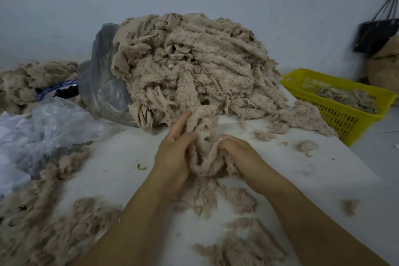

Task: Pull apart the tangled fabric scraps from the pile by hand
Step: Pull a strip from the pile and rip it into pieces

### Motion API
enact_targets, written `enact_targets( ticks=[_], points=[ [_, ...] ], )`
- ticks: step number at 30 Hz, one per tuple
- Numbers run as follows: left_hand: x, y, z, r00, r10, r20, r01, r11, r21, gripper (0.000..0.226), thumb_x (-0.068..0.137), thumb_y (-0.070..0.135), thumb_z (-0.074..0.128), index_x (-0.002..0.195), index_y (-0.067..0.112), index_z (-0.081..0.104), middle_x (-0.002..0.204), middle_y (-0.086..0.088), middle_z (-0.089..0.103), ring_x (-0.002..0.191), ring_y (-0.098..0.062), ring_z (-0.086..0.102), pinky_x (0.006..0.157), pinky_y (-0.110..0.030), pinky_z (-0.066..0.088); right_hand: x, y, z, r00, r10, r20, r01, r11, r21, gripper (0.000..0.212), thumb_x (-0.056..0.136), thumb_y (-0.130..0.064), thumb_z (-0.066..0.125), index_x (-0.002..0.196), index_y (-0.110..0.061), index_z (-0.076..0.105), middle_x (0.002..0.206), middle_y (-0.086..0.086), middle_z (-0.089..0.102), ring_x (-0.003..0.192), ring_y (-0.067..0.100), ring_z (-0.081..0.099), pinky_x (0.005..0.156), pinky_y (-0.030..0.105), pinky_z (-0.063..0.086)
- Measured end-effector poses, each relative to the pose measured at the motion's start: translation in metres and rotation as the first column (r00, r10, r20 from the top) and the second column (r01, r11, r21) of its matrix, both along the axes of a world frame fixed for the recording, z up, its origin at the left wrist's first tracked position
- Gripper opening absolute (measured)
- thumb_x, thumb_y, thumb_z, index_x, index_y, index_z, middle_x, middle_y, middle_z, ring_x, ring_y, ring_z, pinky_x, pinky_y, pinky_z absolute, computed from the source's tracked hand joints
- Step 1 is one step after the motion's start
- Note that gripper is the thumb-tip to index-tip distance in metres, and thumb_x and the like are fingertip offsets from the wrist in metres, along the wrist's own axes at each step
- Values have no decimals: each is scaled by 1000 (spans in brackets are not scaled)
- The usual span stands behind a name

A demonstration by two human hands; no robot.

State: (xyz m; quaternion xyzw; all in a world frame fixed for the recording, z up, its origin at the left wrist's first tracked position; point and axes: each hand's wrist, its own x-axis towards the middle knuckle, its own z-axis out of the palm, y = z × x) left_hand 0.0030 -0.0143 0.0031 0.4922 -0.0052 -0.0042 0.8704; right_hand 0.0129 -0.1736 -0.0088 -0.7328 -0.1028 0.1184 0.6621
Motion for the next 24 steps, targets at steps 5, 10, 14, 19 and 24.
enact_targets(
  ticks=[5,10,14,19,24],
  points=[
    [3,6,3,998,-65,-26,59,980,-190,46,99,-5,40,135,19,58,127,-13,68,117,-29,66,92,-41,57,-3,2,0,997,-50,52,51,999,-19,67,68,-92,45,104,-40,66,114,-20,67,108,0,60,91,25,47],
    [-2,-4,-2,991,-131,-7,131,990,61,45,99,-1,43,129,25,63,120,-14,71,113,-24,67,88,-37,58,0,8,2,991,-77,108,73,997,37,25,89,-54,62,106,-37,65,101,-18,73,92,1,69,74,18,55],
    [-6,-10,-8,997,-47,54,15,880,474,30,100,29,56,128,36,62,113,-4,74,108,-17,69,97,-43,54,4,4,5,932,-328,156,335,942,-21,12,98,-35,55,90,-30,63,85,-5,71,73,14,67,65,33,54],
    [-11,-15,-12,984,-169,56,66,638,768,45,81,61,69,122,41,62,108,24,71,99,5,66,86,-19,53,4,4,6,935,-339,106,330,939,93,19,101,-22,51,90,-30,64,83,-6,72,76,13,68,70,32,57],
    [-8,-8,-10,999,-32,-8,30,783,622,13,98,32,60,106,33,71,98,10,77,90,-10,73,82,-30,56,9,-6,9,893,-448,39,434,882,185,26,100,-33,55,79,-24,66,61,0,51,47,10,38,46,26,35]
  ],
)
